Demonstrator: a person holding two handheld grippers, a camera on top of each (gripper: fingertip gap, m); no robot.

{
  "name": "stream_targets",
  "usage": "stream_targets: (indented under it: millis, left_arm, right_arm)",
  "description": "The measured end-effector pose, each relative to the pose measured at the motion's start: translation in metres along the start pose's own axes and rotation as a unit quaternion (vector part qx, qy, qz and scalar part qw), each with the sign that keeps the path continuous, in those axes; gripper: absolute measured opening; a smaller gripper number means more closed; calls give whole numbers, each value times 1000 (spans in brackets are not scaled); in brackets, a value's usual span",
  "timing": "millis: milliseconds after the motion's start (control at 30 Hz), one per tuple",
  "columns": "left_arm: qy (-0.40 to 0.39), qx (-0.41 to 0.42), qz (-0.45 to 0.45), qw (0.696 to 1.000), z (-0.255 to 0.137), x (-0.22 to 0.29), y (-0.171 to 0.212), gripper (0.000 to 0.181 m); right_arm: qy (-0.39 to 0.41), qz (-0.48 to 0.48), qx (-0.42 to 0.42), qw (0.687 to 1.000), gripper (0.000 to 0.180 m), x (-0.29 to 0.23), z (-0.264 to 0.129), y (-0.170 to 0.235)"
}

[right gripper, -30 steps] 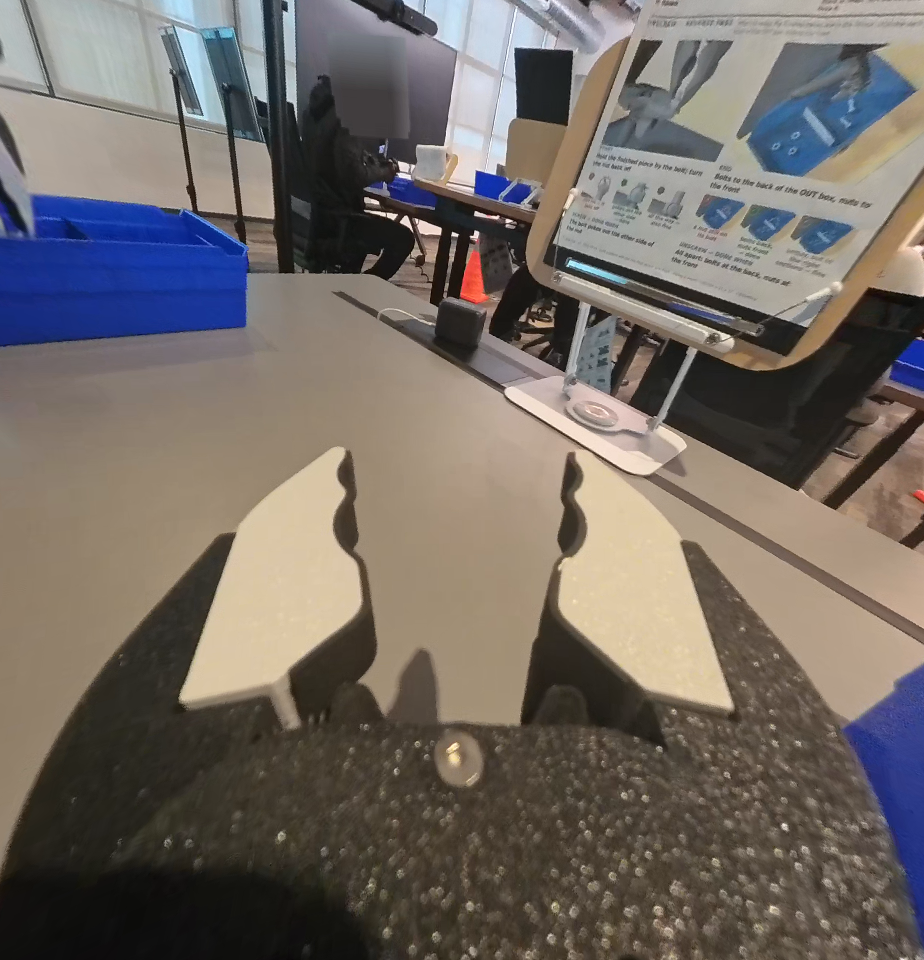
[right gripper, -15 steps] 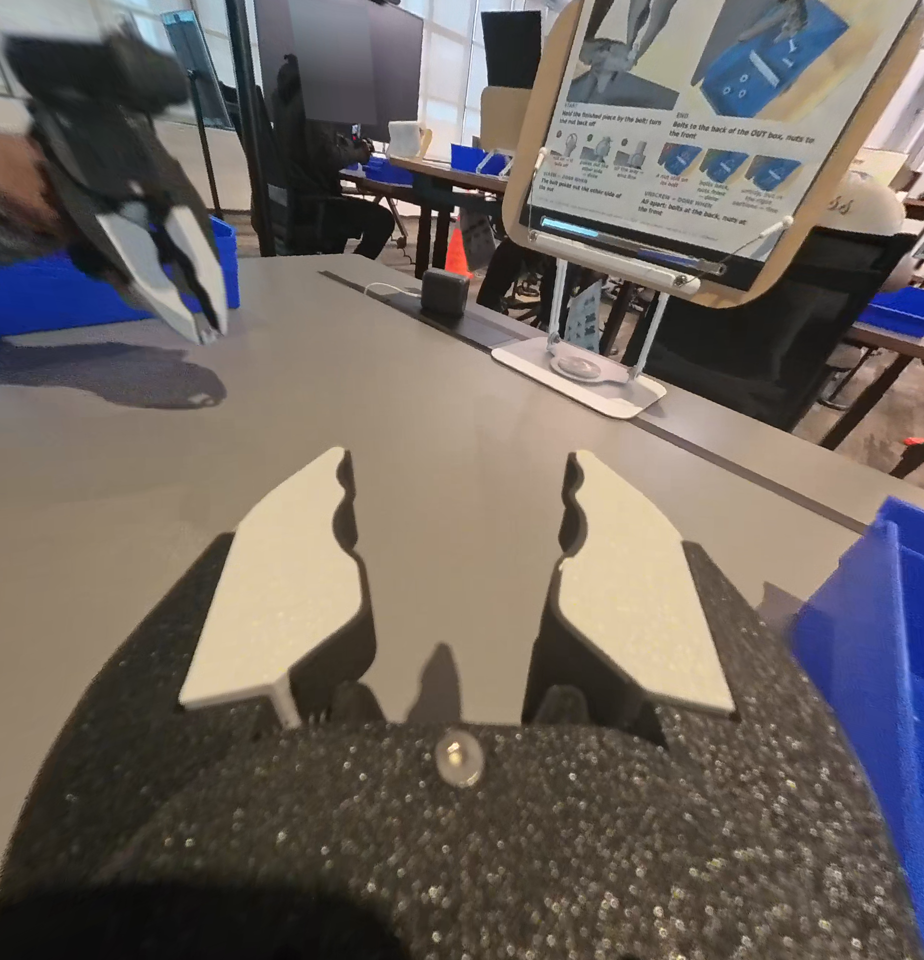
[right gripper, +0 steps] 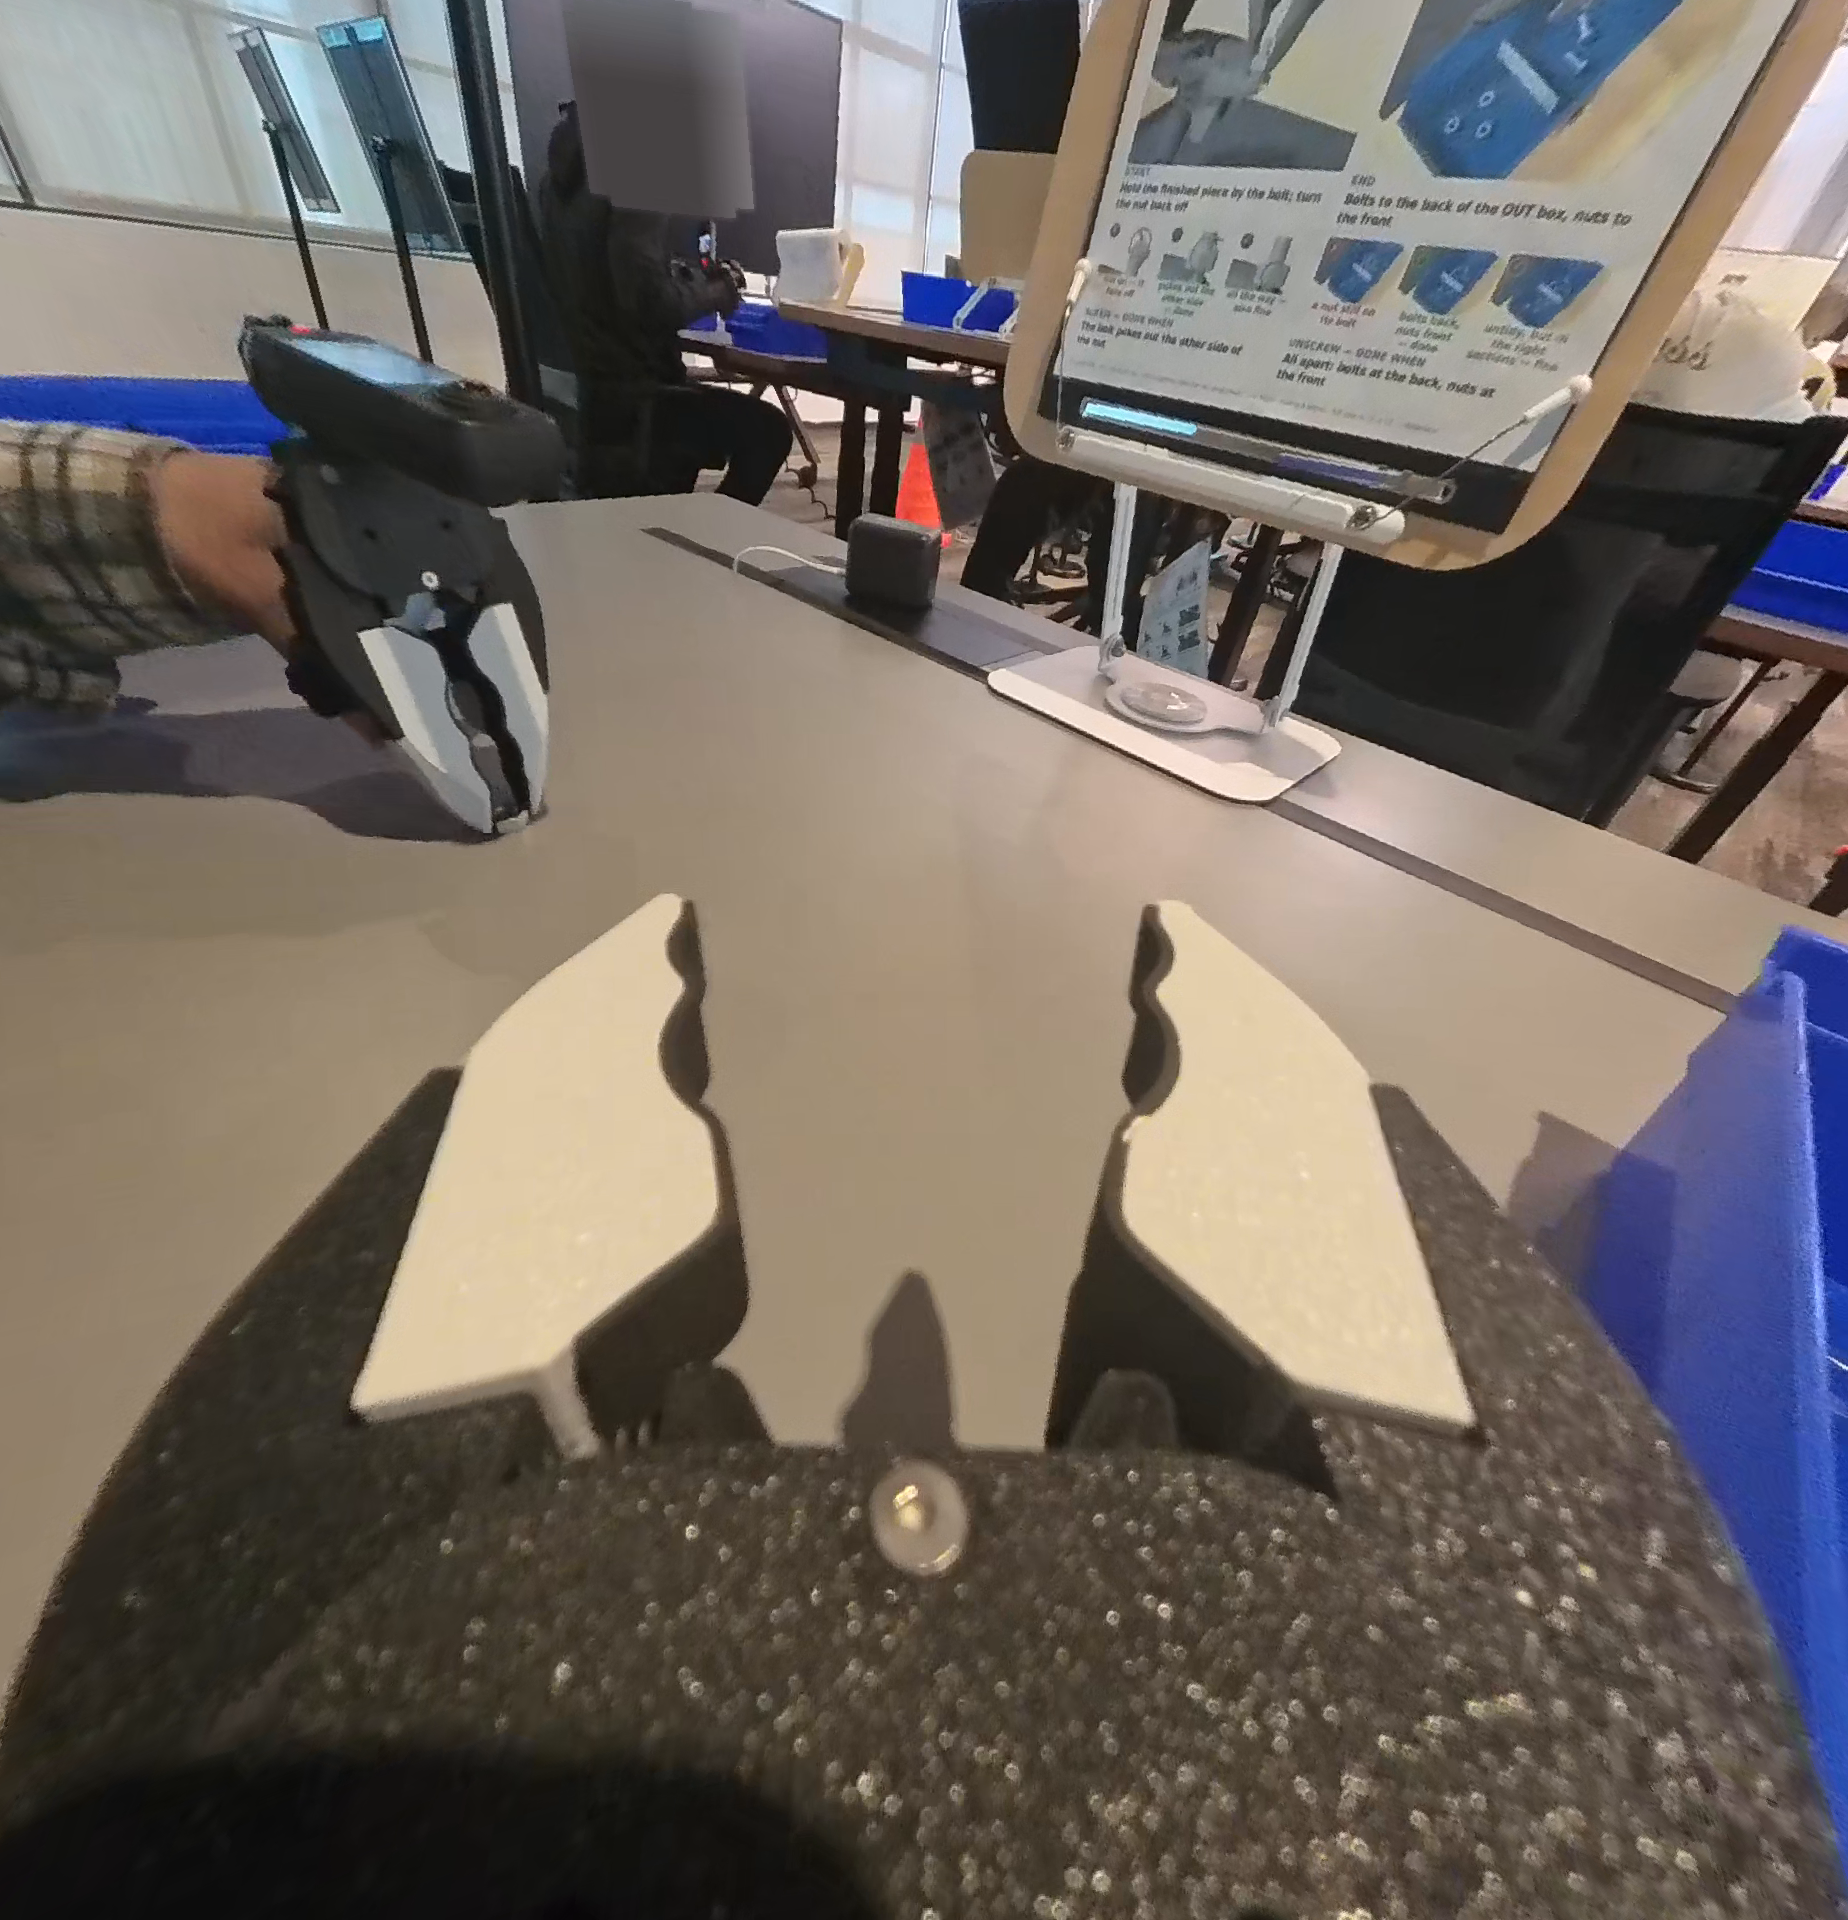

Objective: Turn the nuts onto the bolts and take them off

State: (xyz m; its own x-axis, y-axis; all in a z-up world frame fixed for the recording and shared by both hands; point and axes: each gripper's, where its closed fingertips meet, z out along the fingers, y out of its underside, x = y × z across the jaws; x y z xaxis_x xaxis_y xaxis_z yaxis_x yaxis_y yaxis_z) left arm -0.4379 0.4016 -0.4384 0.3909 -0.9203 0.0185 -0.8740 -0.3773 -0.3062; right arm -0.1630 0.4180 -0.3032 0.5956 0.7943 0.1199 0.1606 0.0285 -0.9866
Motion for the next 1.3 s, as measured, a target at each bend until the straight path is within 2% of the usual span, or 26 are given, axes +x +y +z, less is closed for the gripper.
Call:
stream_targets:
  millis: [33, 167, 233, 300, 367, 433, 500, 600, 733, 867, 1033, 1300]
  left_arm:
    - [1, 1, 0, 1000, 0, 0, -1, 17]
    - [-6, 26, -18, 999, -4, -3, -4, 27]
    - [-16, 50, -32, 998, -21, -4, -7, 30]
    - [-33, 89, -44, 995, -57, -5, -9, 34]
    - [-70, 130, -52, 988, -109, -11, -4, 35]
    - [-132, 151, -70, 977, -168, -27, 18, 35]
    - [-198, 138, -108, 965, -219, -51, 60, 35]
    - [-226, 100, -196, 949, -259, -85, 137, 34]
    - [-196, 67, -281, 937, -247, -115, 214, 33]
    - [-154, 27, -307, 939, -201, -125, 252, 34]
    - [-118, -9, -323, 939, -159, -132, 272, 35]
    - [-98, -58, -337, 935, -130, -139, 282, 32]
  right_arm:
    - [1, 0, 1, 1000, 79, 0, -1, -1]
    - [10, -1, 9, 1000, 82, 4, -3, -5]
    - [12, 0, 11, 1000, 81, 6, -4, -6]
    - [13, 1, 10, 1000, 81, 8, -2, -7]
    - [10, 4, 7, 1000, 82, 9, 1, -8]
    - [9, 3, 4, 1000, 82, 10, 5, -9]
    - [8, 1, 2, 1000, 82, 10, 9, -11]
    - [2, 3, -1, 1000, 82, 9, 18, -12]
    - [-10, 4, -5, 1000, 82, 3, 33, -14]
    - [-18, -5, -14, 1000, 82, -3, 44, -18]
    - [-16, -15, -25, 999, 82, -5, 47, -22]
    - [-9, -11, -29, 999, 82, -3, 43, -18]
